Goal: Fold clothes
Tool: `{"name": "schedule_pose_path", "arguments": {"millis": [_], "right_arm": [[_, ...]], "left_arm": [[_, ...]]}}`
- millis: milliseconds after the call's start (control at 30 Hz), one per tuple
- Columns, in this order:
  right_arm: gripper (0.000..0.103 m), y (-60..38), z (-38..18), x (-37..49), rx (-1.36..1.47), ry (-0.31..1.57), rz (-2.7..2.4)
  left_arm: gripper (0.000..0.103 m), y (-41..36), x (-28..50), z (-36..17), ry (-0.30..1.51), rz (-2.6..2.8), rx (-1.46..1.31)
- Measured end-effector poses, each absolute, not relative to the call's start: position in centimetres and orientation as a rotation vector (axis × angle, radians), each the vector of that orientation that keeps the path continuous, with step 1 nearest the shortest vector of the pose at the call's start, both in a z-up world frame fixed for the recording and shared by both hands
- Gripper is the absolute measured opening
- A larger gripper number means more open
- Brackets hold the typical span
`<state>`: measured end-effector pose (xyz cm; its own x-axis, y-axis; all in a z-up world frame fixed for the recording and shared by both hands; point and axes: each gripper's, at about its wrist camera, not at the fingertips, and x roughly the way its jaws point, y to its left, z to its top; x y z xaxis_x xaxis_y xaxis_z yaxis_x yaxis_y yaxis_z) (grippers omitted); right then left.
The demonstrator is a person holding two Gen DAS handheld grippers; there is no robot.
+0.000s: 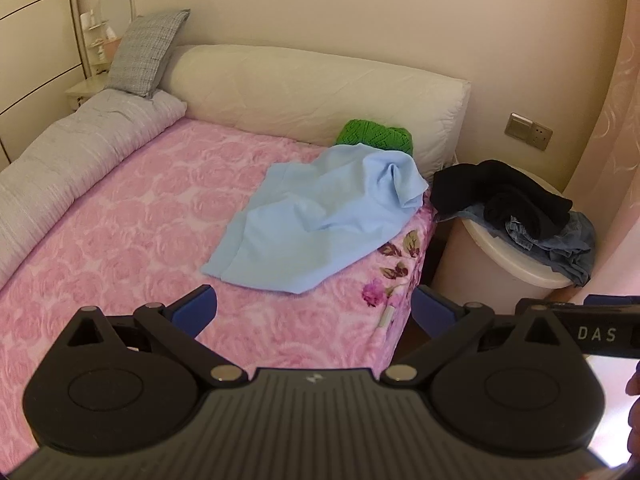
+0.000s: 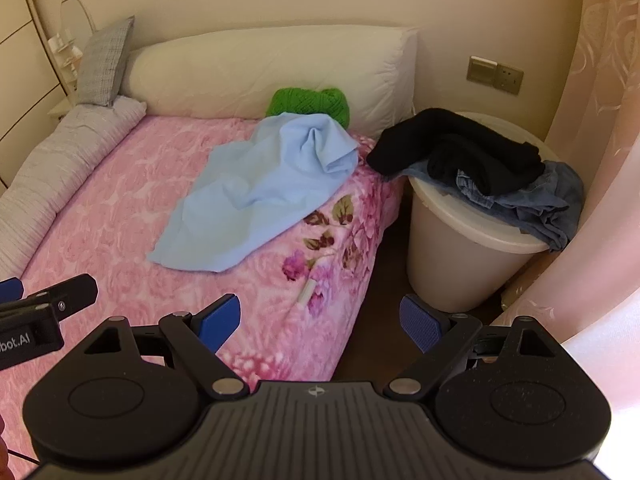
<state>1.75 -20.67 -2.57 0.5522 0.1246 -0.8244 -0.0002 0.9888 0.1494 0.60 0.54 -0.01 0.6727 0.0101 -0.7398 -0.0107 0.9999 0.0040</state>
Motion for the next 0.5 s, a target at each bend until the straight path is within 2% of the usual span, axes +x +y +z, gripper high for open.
{"name": "schedule_pose_path", "arguments": {"millis": [200,333,500], "right_arm": [[0.09,-20.0,-2.1,2.0,0.113,0.984,0.06],[0.09,-17.9,-2.6,3.2,0.089,0.998,0.035],[0.09,-16.1,-2.5,4.1,0.105,0.987,0.032]], "left_arm": [[0.102,2.1,2.4,-0.1,0.882,-0.021,-0.05],[0.102,3.9,1.5,-0.3,0.817,-0.036,-0.035],[0.102,5.4,2.9,-0.8,0.828,-0.041,-0.038]]}}
